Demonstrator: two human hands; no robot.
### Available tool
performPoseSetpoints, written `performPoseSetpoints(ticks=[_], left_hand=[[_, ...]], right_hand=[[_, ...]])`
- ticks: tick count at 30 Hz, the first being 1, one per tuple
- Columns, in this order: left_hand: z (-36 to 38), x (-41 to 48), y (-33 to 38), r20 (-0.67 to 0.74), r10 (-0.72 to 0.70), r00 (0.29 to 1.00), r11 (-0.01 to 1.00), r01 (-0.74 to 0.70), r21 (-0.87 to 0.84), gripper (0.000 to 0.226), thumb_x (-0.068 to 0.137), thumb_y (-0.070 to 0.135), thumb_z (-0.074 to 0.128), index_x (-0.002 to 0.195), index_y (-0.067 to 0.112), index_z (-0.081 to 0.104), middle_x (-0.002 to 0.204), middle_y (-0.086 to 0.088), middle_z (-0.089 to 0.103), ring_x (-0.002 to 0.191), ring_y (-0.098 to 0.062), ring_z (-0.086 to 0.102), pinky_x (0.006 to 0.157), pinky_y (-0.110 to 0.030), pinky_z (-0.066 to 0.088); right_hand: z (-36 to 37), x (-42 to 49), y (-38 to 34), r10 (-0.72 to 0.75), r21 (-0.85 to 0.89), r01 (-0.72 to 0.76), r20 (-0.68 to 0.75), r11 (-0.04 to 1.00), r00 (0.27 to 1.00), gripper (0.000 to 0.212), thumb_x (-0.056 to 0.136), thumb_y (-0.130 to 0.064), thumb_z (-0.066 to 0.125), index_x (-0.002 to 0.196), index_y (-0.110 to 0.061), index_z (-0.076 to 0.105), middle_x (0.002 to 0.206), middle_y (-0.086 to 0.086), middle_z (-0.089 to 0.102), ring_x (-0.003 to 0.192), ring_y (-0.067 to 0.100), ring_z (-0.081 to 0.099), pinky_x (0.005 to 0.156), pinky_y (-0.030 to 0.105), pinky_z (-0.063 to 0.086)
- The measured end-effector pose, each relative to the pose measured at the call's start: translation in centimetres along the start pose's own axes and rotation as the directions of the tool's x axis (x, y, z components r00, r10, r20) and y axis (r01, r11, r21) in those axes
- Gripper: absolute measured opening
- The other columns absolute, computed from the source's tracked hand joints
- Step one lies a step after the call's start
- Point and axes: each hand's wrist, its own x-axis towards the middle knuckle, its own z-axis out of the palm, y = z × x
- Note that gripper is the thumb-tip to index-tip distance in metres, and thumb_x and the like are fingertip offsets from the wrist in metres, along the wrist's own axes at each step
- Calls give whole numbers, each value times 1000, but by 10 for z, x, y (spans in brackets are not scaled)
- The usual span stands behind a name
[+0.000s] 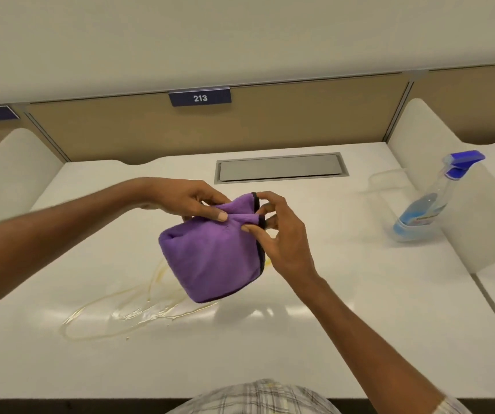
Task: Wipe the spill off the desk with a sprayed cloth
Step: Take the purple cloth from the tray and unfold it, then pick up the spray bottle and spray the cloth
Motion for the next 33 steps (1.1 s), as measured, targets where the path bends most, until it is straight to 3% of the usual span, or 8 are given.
performPoseSetpoints(ticks=[4,9,12,17,20,23,28,33], left_hand=[[19,18,-14,-9,-8,1000,987,6,-159,31,106,45,51,129,35,69,121,-2,74,104,-15,73,75,-28,62],[60,55,-24,-127,-51,991,951,9,-309,39,99,64,47,126,46,68,119,10,74,107,-12,72,80,-27,63],[72,66,-22,-106,-73,992,925,28,-379,47,87,79,54,121,49,69,117,18,75,110,-9,74,79,-25,63],[68,74,-18,-300,75,951,979,-13,204,35,86,42,81,111,21,68,101,8,73,91,-16,69,83,-31,59],[51,69,-11,-287,59,956,931,51,363,20,91,34,78,100,18,71,77,14,63,69,-10,57,69,-28,47],[29,61,-11,-269,29,963,886,100,452,20,96,28,71,93,8,70,78,-1,65,72,-21,53,71,-37,45],[-8,51,-6,-250,-48,967,807,185,560,17,94,21,72,108,12,75,86,6,67,78,-16,56,73,-27,41],[-49,38,-23,-197,-189,962,808,266,526,25,86,26,83,109,33,76,90,15,78,84,-9,71,82,-27,55]], right_hand=[[-13,7,7,-227,-82,232,69,969,972,13,96,-11,73,108,-8,73,103,2,67,91,11,61,81,27,54],[-32,25,21,-58,-16,64,262,998,963,10,99,-15,68,106,-9,65,133,1,49,125,13,50,103,18,42],[-39,33,31,-77,0,81,318,997,945,14,98,-7,68,111,-5,64,124,6,61,112,19,61,98,28,51],[-45,38,38,-86,-6,91,272,996,959,14,90,-4,75,101,-11,71,108,-2,66,100,12,63,84,20,52],[-48,40,43,-88,-2,92,268,996,959,14,88,-5,78,99,-12,74,107,-1,68,101,13,65,81,23,55],[-52,37,50,-39,7,38,266,999,963,16,91,-5,76,105,-12,76,108,1,68,101,15,66,80,25,58],[-84,30,71,109,9,-109,-7,994,994,24,97,-12,73,120,-18,73,117,-6,72,96,11,69,77,21,57],[-164,1,106,215,-91,-262,-349,961,912,32,97,-25,73,127,-16,67,124,-4,69,104,5,65,81,13,55]])
